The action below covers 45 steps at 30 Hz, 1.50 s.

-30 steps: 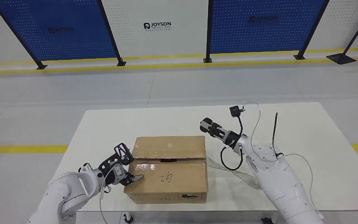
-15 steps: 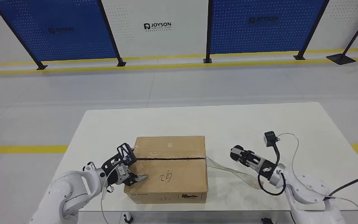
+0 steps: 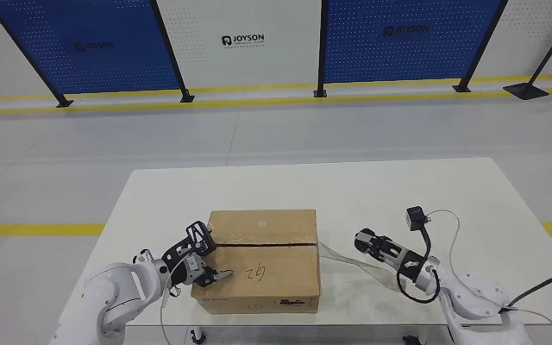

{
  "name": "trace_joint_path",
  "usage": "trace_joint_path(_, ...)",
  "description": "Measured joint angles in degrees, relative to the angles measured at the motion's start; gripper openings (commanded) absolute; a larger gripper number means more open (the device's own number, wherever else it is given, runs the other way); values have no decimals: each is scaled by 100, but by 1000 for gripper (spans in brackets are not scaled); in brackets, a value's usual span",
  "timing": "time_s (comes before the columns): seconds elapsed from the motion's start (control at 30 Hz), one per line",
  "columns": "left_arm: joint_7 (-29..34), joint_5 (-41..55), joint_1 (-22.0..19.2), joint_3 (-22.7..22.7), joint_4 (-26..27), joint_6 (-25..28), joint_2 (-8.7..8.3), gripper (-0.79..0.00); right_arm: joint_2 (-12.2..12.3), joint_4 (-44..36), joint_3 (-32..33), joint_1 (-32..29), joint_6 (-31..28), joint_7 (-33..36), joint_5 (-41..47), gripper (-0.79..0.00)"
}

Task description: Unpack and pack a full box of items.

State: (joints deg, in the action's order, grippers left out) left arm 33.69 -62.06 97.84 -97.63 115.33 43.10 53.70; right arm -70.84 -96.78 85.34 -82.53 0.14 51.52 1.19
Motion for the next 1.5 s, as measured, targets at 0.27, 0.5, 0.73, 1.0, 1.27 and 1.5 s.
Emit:
trace_joint_path(0.27,-9,24,63,-16,39,-33,-21,0,87,-656,271,-697,1173,289,404,-428)
trace_joint_path(0.5,-50,-2,8,38,-10,-49,-36,0,24,-475,31,-897,1356,-247,1301,-265)
trace_joint_path(0.73,-61,-26,-81,129,-65,-40,-52,0,-132,138,-508,-616,1102,-1168,2368,-132)
trace_joint_path(1.0,-56,-13,-138,186,-110,-18,-72,0,-254,950,-1067,-83,988,-1693,2767,-228)
trace_joint_path(1.27,-31,20,-165,145,-168,-53,-95,0,-300,1095,-1119,175,576,-2264,2823,-102)
trace_joint_path(1.5,-17,-30,-166,145,-160,-90,-112,0,-238,732,-1076,165,281,-2246,2083,-160)
